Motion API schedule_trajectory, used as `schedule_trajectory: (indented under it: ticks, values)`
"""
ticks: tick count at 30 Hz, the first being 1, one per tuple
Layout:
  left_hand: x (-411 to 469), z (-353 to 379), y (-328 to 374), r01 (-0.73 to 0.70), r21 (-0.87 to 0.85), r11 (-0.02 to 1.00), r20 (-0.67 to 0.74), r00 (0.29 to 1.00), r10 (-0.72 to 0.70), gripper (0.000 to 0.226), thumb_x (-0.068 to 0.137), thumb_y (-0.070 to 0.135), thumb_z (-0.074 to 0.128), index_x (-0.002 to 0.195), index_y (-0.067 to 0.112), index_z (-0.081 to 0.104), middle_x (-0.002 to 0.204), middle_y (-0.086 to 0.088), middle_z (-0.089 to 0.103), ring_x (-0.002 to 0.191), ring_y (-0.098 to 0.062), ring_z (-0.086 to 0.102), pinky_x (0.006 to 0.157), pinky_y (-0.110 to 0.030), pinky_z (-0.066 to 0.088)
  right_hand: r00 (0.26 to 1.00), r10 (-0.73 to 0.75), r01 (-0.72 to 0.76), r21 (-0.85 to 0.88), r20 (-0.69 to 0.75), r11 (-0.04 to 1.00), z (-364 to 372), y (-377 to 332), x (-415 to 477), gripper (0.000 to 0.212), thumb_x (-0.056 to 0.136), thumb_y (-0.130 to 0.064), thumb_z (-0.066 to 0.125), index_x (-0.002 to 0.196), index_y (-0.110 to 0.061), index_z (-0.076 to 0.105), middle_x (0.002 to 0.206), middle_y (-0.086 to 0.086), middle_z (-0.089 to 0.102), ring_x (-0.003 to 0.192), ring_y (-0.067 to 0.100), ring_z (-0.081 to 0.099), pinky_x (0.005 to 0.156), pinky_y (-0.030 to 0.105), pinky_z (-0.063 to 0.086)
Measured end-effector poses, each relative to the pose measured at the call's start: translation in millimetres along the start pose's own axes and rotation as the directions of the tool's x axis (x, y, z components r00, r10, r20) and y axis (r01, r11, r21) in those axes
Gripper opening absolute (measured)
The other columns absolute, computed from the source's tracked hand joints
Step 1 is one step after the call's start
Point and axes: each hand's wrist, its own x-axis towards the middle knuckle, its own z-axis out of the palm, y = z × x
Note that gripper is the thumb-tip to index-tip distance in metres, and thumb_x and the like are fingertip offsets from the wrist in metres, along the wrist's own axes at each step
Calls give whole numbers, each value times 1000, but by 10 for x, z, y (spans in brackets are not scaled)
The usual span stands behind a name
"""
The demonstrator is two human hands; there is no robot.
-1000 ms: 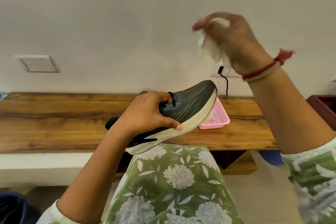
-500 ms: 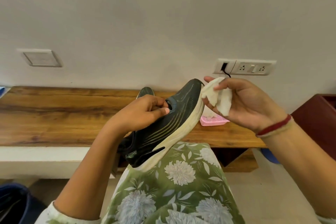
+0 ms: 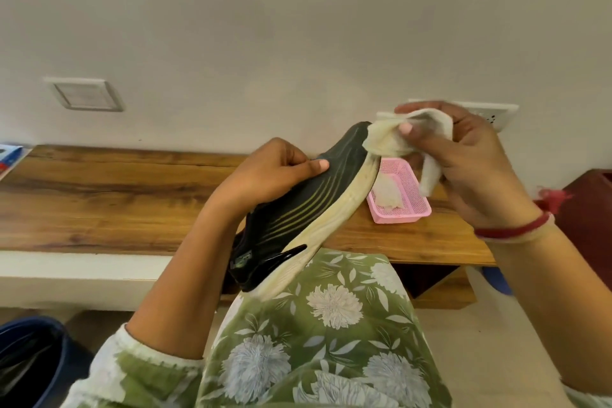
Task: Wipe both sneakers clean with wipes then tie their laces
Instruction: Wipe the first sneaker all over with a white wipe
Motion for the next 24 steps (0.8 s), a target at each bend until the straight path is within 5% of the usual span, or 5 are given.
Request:
schedule_trajectory:
  ticks: [3,6,11,19,24]
  values:
    - [56,-9,26,-13,16,1000,19,1000,13,61,91,45,57,72,-13,58,55,-15,46,44,-18,41,49,-25,31,832,-552,435,-687,59,582,-1,128,24,30,87,0,61,115,-12,64,90,-2,68,75,14,62,68,26,49]
    - [66,21,50,-14,-9,1000,35,999,14,56,92,43,57,70,-8,62,53,-11,49,41,-14,42,48,-25,32,756,-564,503,-847,333,175,76,306,-15,41,87,-3,50,127,-2,57,78,12,66,60,18,52,60,25,43]
    - [64,33,17,38,-105,994,20,999,-37,60,91,44,59,82,-16,61,64,-16,52,54,-23,45,59,-29,34,820,-369,562,-741,439,367,40,472,-80,43,86,-11,38,123,-7,61,125,10,62,123,23,53,113,45,29]
    - [43,32,26,124,-167,978,127,987,-103,48,93,33,59,49,16,62,48,-2,54,40,-11,46,43,-15,35,695,-299,710,-691,654,139,-85,539,-211,43,92,-16,40,130,-4,54,137,12,52,131,25,45,114,49,24]
    - [58,28,62,95,-172,980,131,989,-72,48,91,35,62,62,-3,59,54,-13,46,46,-24,37,48,-24,30,633,-309,767,-629,710,126,100,587,-376,41,91,-19,45,127,-1,55,133,15,55,127,25,49,114,47,25]
